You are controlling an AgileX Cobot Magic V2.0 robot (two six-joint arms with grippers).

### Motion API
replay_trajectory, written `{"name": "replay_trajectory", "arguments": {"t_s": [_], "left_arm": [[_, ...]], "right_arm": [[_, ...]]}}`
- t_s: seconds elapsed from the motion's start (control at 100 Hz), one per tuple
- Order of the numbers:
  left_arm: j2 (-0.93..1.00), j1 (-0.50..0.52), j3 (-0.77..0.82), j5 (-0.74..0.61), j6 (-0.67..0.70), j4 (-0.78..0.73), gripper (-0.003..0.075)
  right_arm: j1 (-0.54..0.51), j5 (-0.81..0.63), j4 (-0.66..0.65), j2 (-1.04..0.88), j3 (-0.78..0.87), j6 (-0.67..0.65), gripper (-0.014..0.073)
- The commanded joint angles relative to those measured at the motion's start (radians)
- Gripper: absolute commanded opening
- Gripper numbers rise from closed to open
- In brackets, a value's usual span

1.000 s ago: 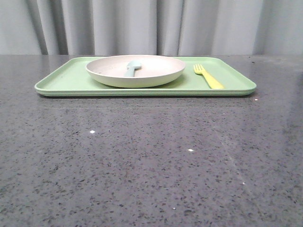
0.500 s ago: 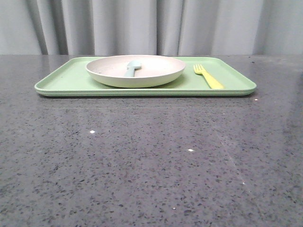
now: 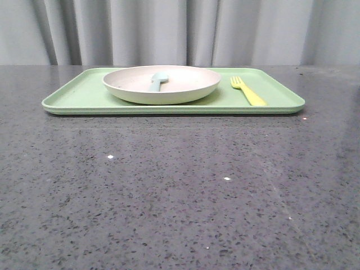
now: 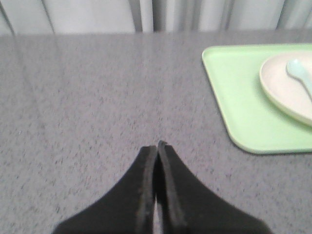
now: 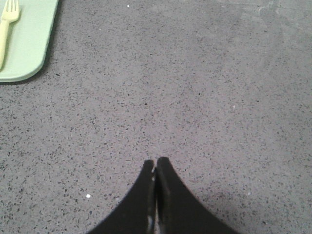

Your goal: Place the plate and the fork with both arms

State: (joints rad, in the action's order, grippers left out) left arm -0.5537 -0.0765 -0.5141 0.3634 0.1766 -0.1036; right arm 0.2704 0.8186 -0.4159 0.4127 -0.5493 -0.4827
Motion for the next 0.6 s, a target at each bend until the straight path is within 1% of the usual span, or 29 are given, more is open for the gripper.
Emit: {"name": "replay_trajectory", "arguments": {"t_s": [0.0, 0.07, 0.15, 0.4, 0.59], "left_arm": [[0.036, 0.002, 0.036, -0.237, 0.006, 0.0, -0.002], [0.085, 0.002, 0.105, -0.317, 0.006, 0.015, -0.002], [0.147, 0.002, 0.184, -0.363, 0.006, 0.016, -0.002], [0.357, 0.002, 0.391, -0.363, 0.006, 0.036, -0.002], [0.489, 0.002, 0.478, -0.363, 0.006, 0.043, -0.002]], "right_arm": [[-0.008, -0.055, -0.029, 0.006, -0.024, 0.011, -0.012], [-0.008, -0.056, -0.029, 0.006, -0.024, 0.011, -0.012], [-0.008, -0.056, -0.029, 0.006, -0.024, 0.011, -0.012], [-0.008, -0.056, -0.029, 0.006, -0.024, 0.011, -0.012], [-0.008, -0.056, -0.029, 0.006, -0.024, 0.011, -0.012]]}}
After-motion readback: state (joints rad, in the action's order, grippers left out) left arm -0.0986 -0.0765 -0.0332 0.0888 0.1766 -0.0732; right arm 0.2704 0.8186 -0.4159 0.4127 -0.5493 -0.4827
